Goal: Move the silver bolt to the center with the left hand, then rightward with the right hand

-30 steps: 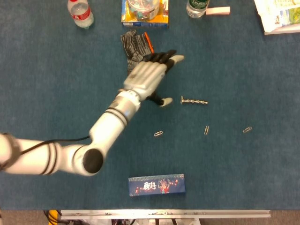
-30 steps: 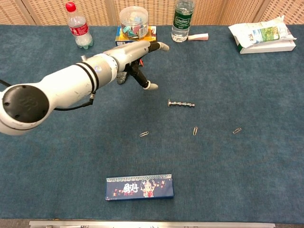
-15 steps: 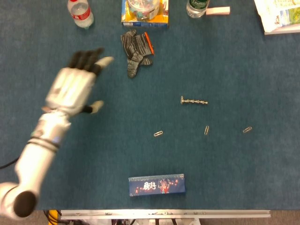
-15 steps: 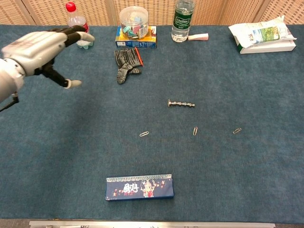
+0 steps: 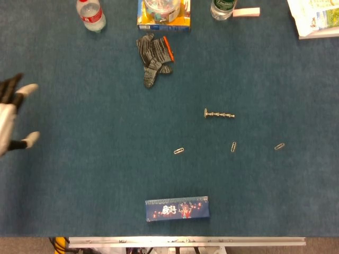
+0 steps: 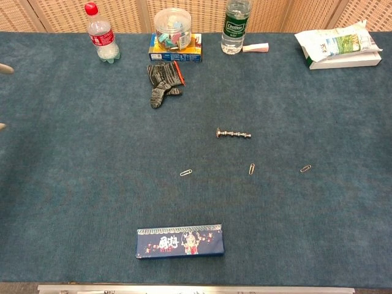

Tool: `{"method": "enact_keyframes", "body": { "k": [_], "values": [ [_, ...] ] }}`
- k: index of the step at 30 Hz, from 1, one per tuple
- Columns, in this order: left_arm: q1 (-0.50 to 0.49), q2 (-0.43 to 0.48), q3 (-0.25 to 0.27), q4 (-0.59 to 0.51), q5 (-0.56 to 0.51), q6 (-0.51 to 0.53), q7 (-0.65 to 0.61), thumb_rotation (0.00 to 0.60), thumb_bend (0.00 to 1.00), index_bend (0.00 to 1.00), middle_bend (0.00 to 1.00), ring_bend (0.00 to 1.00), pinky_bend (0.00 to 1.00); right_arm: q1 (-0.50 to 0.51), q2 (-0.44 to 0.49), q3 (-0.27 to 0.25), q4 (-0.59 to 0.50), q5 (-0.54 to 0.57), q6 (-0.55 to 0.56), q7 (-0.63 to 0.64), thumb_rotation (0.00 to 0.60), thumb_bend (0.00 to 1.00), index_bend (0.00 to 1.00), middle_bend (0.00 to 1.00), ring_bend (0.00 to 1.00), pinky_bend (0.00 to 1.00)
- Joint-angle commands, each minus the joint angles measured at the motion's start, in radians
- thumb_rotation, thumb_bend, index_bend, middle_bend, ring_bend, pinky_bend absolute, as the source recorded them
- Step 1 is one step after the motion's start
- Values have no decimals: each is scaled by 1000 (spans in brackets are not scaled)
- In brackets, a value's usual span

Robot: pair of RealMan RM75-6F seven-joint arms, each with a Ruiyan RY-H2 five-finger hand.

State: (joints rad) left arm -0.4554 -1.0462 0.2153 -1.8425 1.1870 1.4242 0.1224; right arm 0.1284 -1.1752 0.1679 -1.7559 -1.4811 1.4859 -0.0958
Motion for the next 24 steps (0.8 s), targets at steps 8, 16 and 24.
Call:
{"method": "enact_keyframes", "body": {
  "k": [8,16,24],
  "values": [
    [165,26,-19,183,58,61,-183,600,205,157,0,0,0,72,-70,-2,-97,57,-88,-200,600,137,385,197,123,270],
    [247,2,-49,289,101,74,-272,600,204,163,0,0,0,130,-188,0,-127,142,-137,-382,600,144,385,173,71,188],
    [305,-10,-71,374,133,62,-364,600,205,172,0,0,0,176,-350,4,-85,261,-150,-528,600,177,409,171,57,159]
  ]
}}
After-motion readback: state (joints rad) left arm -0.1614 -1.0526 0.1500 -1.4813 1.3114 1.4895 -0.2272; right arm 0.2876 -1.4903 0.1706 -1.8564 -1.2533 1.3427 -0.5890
